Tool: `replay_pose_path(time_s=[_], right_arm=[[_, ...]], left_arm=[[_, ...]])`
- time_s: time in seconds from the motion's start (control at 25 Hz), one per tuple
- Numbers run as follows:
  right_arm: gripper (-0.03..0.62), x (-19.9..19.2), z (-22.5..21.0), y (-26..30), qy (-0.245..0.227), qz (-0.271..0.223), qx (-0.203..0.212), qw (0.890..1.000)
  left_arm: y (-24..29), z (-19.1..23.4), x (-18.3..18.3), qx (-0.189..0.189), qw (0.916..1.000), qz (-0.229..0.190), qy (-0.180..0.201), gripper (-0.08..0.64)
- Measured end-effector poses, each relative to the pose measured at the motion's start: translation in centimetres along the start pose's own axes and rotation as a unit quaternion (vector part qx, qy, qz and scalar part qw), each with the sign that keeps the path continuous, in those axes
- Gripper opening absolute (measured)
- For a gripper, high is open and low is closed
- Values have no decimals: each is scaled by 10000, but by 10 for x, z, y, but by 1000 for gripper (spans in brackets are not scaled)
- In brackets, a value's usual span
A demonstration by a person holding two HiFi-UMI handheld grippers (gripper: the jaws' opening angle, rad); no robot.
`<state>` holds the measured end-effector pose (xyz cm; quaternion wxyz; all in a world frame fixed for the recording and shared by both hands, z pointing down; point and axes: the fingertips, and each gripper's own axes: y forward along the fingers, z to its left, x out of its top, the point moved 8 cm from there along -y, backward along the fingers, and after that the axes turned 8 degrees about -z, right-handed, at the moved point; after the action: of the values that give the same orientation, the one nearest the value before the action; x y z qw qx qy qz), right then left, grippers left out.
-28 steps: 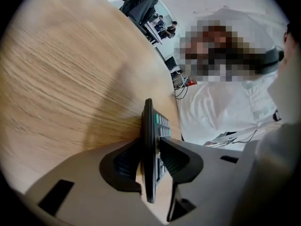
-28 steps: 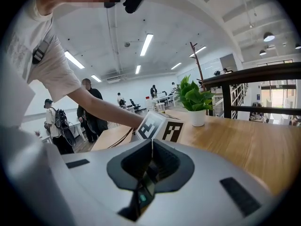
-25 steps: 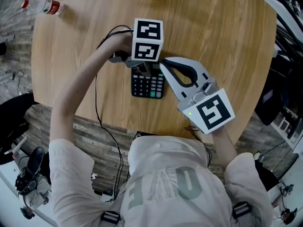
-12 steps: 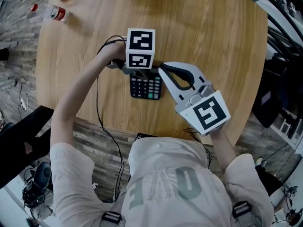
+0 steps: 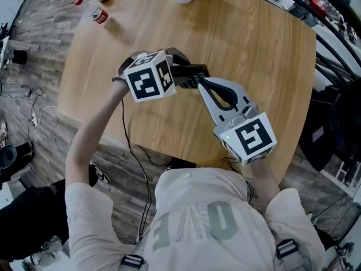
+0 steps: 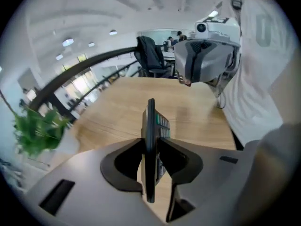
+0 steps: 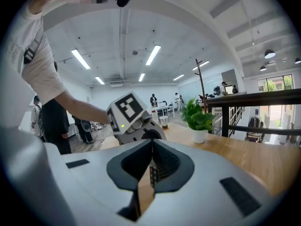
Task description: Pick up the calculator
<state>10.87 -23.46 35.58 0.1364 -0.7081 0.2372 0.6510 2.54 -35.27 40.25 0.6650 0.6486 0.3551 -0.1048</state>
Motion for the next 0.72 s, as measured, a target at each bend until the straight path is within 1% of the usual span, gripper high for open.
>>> replay_pose_path(time_s=[0.04,0.08,0.12,0.16,0.24,0.36,0.48,0.56,0.68,0.72], right_arm=[[21,5,2,-2,-25,-131,3,9999],[21,11,5,-4,-55,-262,8,9996],[21,17,9,-6,-89,-377,8,9992],[21,22,14,-9,-120,-474,4,9988],[21,33,25,-15,-177,-640,18,9978],[21,47,39,-26,-367,-826,70,9959],[21,58,50,-38,-595,-960,61,9936],[21,64,57,-48,-693,-1064,52,9919],[21,71,68,-61,-794,-1226,77,9892],[21,73,73,-65,-827,-1275,85,9884]], left_arm=[[-11,-3,6,654,9977,-111,141,121],[-22,-7,12,1272,9914,-221,205,121],[-32,-13,17,1843,9821,-341,207,121],[-42,-20,23,2366,9703,-462,183,121],[-61,-36,34,3275,9424,-670,151,121],[-86,-61,51,4369,8945,-938,92,121],[-111,-89,67,5258,8429,-1137,-45,121],[-129,-112,75,5801,8046,-1257,-189,122],[-157,-149,83,6523,7421,-1494,-383,121],[-167,-161,86,6723,7224,-1561,-412,122]])
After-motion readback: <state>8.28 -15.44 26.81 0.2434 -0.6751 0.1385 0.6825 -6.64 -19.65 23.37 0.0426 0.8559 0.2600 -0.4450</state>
